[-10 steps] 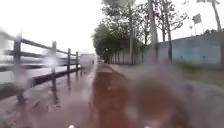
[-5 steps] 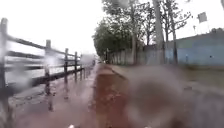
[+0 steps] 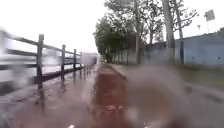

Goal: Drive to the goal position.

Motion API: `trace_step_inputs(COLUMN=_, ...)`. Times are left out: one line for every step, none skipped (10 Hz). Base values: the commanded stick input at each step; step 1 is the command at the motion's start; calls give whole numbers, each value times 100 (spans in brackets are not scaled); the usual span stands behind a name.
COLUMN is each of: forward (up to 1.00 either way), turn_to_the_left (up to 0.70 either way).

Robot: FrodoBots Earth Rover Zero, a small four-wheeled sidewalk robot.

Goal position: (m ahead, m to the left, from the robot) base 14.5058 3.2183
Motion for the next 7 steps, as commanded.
trace_step_inputs(forward=69, turn_to_the_left=0)
trace_step_inputs(forward=0, turn_to_the_left=0)
trace_step_inputs(forward=0, turn_to_the_left=0)
trace_step_inputs(forward=0, turn_to_the_left=0)
trace_step_inputs(forward=0, turn_to_the_left=0)
trace_step_inputs(forward=0, turn_to_the_left=0)
trace_step_inputs(forward=0, turn_to_the_left=0)
